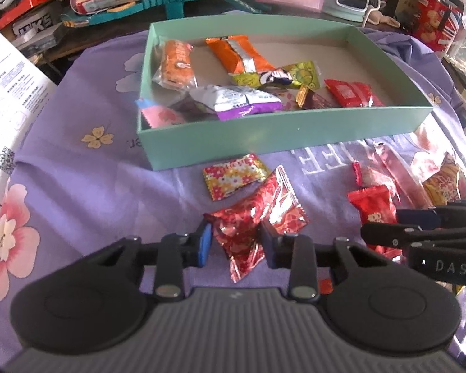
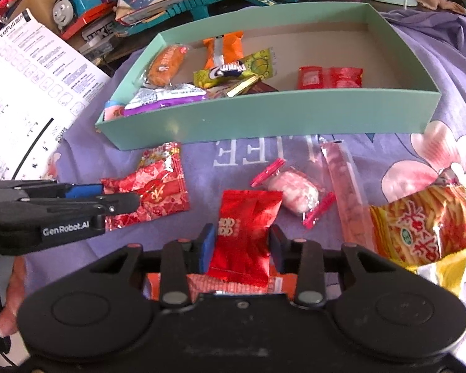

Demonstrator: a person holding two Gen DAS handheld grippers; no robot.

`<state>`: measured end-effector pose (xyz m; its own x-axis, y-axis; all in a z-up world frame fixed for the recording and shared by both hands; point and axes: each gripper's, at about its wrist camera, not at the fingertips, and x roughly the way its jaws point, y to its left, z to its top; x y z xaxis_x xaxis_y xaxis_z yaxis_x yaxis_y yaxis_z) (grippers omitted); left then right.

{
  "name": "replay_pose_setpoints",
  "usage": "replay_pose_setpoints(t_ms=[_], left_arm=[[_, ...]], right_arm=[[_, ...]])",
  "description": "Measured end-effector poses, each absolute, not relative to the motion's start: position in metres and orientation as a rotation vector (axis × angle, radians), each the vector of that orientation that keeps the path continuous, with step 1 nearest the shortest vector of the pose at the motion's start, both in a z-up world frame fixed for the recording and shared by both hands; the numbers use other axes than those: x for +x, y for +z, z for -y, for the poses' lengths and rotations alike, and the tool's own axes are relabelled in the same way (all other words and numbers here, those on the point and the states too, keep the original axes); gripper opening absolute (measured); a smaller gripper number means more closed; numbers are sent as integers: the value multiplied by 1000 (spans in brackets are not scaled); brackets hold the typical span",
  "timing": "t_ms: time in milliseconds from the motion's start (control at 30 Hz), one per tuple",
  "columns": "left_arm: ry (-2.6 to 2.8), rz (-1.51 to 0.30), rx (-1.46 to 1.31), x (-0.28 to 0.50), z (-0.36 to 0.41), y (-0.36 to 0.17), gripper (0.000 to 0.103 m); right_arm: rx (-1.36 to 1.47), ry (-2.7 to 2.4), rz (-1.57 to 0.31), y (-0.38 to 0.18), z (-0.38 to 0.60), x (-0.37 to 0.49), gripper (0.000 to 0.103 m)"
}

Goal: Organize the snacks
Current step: 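Lower both red candies into the mint-green box and open both tools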

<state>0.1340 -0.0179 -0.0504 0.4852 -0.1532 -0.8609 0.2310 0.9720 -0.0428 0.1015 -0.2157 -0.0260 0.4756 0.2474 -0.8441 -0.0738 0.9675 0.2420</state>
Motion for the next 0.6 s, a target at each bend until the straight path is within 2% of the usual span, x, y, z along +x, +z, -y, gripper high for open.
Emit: replay_pose_setpoints(t_ms=[200,600], left_arm=[[-234,-1007,72,122,15,-31,27],[-249,-889,14,116,9,25,27]], right_arm=[[186,209,-1018,-9,217,94,36],[190,217,-930,30,224,94,36]])
